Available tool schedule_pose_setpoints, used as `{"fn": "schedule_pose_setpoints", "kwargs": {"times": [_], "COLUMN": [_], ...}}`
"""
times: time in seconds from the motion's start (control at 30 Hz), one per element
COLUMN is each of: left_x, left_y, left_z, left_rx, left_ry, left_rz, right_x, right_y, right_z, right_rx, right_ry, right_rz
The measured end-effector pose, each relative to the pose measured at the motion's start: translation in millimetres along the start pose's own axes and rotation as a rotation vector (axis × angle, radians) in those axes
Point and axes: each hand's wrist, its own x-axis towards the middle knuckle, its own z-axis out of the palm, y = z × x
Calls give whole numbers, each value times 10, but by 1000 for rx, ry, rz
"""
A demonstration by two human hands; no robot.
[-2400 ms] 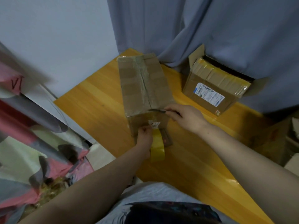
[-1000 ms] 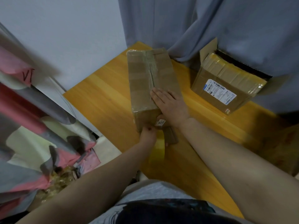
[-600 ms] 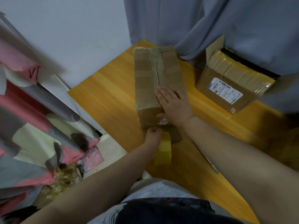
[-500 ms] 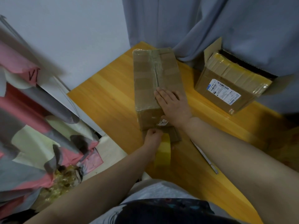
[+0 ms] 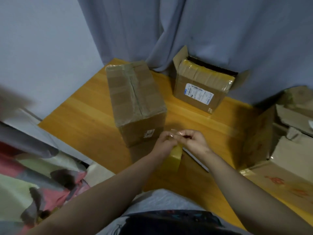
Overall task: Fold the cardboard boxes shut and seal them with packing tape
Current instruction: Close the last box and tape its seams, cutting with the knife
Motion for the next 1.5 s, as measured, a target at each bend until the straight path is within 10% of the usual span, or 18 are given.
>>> {"fn": "schedule_pose_setpoints", "kwargs": {"times": [0.23, 0.8, 1.5], "left_x": [-2, 319, 124], "left_y": [129, -45, 125], "left_z": [69, 127, 133], "left_rx": [105, 201, 179], "left_ry": [-81, -122, -149], "left_rz": [45, 36, 146], "right_x": [-199, -159, -100], "right_y": [-42, -81, -83], "right_z": [-60, -302, -335], "right_rx": [-421, 168, 62], "right_ry": [272, 223, 209], "right_rz": [-273, -203, -270]}}
